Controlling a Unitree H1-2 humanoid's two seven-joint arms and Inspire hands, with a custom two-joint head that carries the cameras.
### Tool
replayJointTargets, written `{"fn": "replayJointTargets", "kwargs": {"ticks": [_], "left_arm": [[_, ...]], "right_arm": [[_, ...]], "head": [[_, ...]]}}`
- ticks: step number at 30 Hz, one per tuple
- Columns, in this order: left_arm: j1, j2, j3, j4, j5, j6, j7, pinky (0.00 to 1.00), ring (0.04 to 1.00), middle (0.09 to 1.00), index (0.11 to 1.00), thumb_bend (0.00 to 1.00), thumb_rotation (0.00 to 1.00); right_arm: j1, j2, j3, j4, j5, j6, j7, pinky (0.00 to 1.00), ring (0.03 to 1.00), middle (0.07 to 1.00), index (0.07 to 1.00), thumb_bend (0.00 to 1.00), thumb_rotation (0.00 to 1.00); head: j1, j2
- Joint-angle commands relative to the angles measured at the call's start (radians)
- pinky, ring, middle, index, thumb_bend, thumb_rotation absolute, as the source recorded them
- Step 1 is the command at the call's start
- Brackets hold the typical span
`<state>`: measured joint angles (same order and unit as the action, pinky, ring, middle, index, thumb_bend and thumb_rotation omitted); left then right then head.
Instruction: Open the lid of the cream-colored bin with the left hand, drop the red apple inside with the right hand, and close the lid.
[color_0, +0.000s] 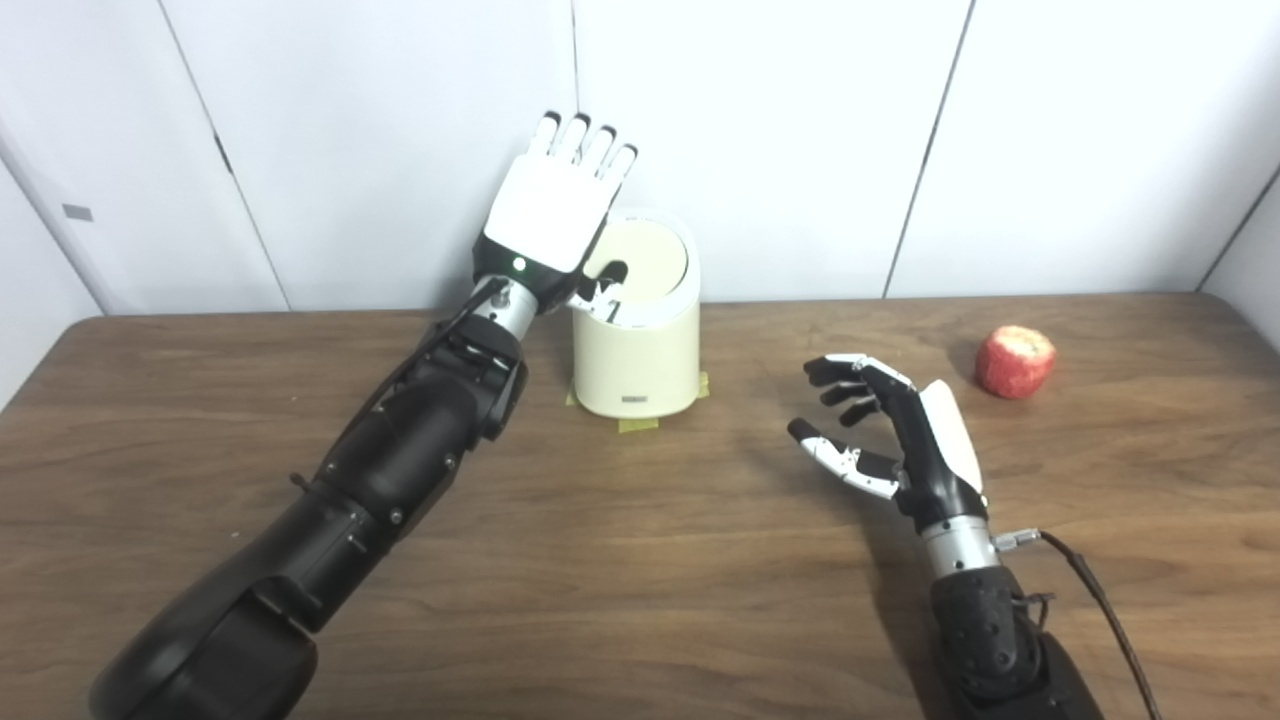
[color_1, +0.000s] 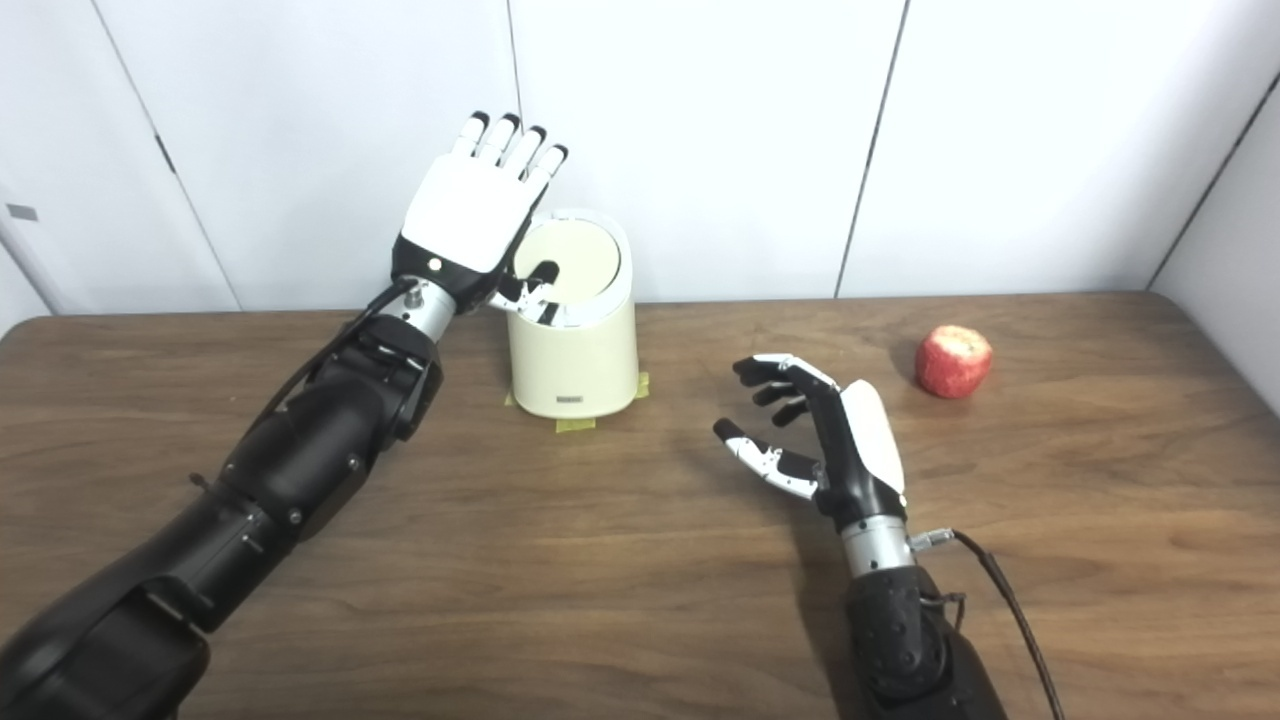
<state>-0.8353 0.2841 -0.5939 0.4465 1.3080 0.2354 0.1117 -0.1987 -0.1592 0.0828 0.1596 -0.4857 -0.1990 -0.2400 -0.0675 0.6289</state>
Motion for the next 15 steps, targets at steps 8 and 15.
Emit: {"fn": "replayJointTargets", "kwargs": {"ticks": [8, 15], "left_arm": [[-0.023, -0.016, 0.108, -0.074, -0.012, 0.167, -0.08, 1.0, 1.0, 1.0, 0.995, 0.57, 0.99], [-0.017, -0.009, 0.181, -0.202, -0.037, 0.221, -0.171, 1.0, 1.0, 0.993, 0.978, 0.5, 1.0]], "right_arm": [[-0.01, 0.017, 0.002, -0.003, -0.002, -0.015, -0.02, 0.48, 0.612, 0.663, 0.662, 0.29, 0.29], [-0.009, 0.021, 0.0, -0.002, 0.002, -0.017, -0.02, 0.46, 0.591, 0.653, 0.666, 0.29, 0.28]], "head": [[-0.002, -0.002], [-0.002, -0.001]]}}
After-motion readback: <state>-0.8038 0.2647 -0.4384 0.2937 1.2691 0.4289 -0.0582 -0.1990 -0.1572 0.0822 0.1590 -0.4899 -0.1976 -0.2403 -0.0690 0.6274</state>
